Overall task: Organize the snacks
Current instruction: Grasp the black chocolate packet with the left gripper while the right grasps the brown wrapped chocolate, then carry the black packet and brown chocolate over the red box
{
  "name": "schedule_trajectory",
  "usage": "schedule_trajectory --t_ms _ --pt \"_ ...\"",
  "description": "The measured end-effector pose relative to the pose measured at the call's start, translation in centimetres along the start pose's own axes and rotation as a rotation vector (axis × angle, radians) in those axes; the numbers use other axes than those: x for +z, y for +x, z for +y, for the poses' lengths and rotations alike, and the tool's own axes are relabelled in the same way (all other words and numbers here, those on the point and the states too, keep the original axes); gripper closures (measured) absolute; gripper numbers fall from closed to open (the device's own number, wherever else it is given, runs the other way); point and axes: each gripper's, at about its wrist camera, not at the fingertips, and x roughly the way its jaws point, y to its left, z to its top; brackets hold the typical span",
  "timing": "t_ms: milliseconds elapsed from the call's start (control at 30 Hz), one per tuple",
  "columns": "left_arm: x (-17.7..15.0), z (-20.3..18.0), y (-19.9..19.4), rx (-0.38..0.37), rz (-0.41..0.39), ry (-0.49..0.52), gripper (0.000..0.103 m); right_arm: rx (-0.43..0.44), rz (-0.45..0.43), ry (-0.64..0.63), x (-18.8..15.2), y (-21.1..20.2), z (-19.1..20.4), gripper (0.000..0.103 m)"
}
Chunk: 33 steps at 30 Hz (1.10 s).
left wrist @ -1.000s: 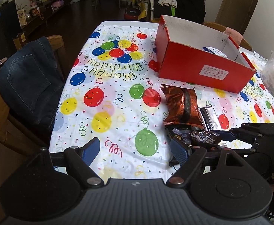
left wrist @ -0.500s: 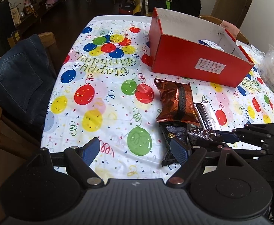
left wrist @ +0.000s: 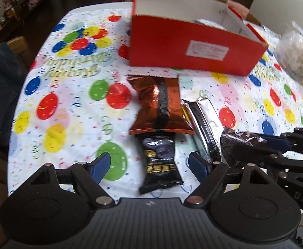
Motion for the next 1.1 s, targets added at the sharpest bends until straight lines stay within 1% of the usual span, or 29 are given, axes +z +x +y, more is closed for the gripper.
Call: schedule_trajectory --t_ms 100,133,200,300,333,400,533,733,933,1100 --pt "0.1 -0.7 0.9 0.015 0.011 0.019 0.023 -0.009 0.004 0.021 -0.1 0.0 -0.6 0.081" --pt "0.2 -0.8 1.2 0.016 0.017 0.020 0.026 -0.009 0.003 0.026 -0.1 0.0 -0.8 0.081" --pt "0.3 -0.8 1.9 0.010 0.050 0.021 0.044 -0.012 0.002 0.030 -0.1 -0.1 -1.0 0.081" --pt "0.4 -0.9 2.6 0.031 0.077 0.026 0.052 -0.014 0.000 0.036 -0.1 -0.1 -1.3 0.081" --pt "0.3 -0.9 2.7 0.025 0.078 0.024 0.054 -0.015 -0.001 0.038 -0.1 -0.1 -1.4 0.081" --pt "0.2 -0.8 2.7 0.010 0.082 0.017 0.063 -0.015 -0.002 0.041 -0.1 -0.2 -1.6 0.081" --pt "0.1 -0.6 2.8 0.010 0.084 0.002 0.068 -0.018 0.002 0.046 -0.1 -0.2 -1.8 0.081" --pt "-0.2 -0.1 2.2 0.001 0.099 -0.035 0.070 -0.022 0.002 0.047 0.0 -0.2 -1.8 0.081" --pt "-0.6 0.3 0.2 -0.001 0.081 -0.055 0.070 -0.026 -0.007 0.054 0.0 -0.8 -1.9 0.081" --pt "-0.6 0.6 -1.8 -0.022 0.059 -0.072 0.070 -0.028 -0.030 0.080 0.3 -1.9 -2.0 0.081"
